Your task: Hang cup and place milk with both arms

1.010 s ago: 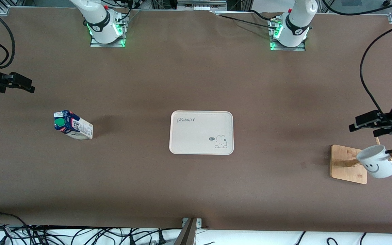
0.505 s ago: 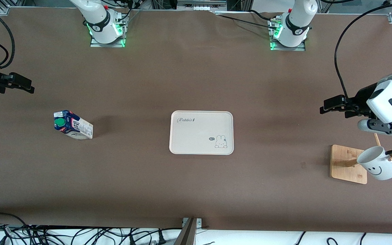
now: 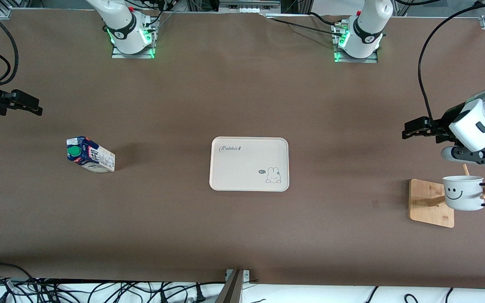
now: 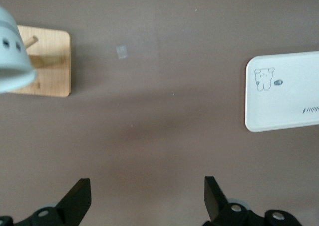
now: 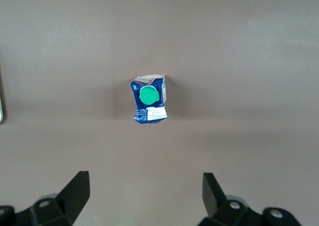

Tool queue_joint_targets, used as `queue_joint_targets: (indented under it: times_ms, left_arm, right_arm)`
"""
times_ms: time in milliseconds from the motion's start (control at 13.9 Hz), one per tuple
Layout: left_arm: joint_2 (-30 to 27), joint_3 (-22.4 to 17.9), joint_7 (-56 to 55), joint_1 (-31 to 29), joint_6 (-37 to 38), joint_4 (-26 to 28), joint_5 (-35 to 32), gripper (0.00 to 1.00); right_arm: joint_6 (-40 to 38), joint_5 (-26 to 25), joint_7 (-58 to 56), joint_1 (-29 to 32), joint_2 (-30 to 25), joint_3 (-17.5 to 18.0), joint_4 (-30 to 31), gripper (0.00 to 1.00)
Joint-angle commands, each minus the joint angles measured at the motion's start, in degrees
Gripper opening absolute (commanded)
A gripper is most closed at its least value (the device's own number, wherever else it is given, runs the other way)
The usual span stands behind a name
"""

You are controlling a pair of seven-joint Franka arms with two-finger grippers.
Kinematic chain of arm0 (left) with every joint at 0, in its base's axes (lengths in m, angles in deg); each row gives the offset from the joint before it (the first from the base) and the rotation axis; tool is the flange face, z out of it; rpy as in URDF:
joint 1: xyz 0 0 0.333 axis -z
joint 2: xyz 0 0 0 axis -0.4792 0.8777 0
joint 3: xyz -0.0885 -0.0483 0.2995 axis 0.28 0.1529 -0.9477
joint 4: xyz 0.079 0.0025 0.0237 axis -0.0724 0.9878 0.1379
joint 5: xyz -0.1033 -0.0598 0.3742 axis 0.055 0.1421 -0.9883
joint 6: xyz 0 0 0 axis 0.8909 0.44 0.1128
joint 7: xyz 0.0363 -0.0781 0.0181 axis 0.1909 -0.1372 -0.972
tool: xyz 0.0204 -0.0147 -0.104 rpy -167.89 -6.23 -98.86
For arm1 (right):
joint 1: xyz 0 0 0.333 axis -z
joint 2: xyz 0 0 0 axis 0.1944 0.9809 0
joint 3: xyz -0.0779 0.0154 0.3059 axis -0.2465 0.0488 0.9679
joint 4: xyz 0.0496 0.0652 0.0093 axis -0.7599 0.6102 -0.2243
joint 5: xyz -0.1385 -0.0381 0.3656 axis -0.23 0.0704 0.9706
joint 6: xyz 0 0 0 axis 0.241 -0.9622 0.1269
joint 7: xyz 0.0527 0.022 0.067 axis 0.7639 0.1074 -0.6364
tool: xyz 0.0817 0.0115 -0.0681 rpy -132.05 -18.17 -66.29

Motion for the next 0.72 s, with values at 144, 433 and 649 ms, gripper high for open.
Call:
queue_joint_targets:
  times_ms: [144,433,649]
  left_arm:
    - [-1.1,-1.2,-0.5,-0.2,7.5,-6.9,-1.1,1.00]
    - [-1.6,0.0,-0.6,0.4,7.5,-7.1,-1.9,1.00]
    - [-1.7,0.2,-0.6,0.5,7.1,-7.1,-1.7,1.00]
  right_arm:
    - [-0.2,-0.1,-0.5,1.0,0.1,0.9,-0.7,1.00]
    - [0.0,-0.1,-0.5,1.0,0.1,0.8,-0.7,1.00]
    - [0.0,-0.1,-0.5,1.0,0.1,0.8,-0.7,1.00]
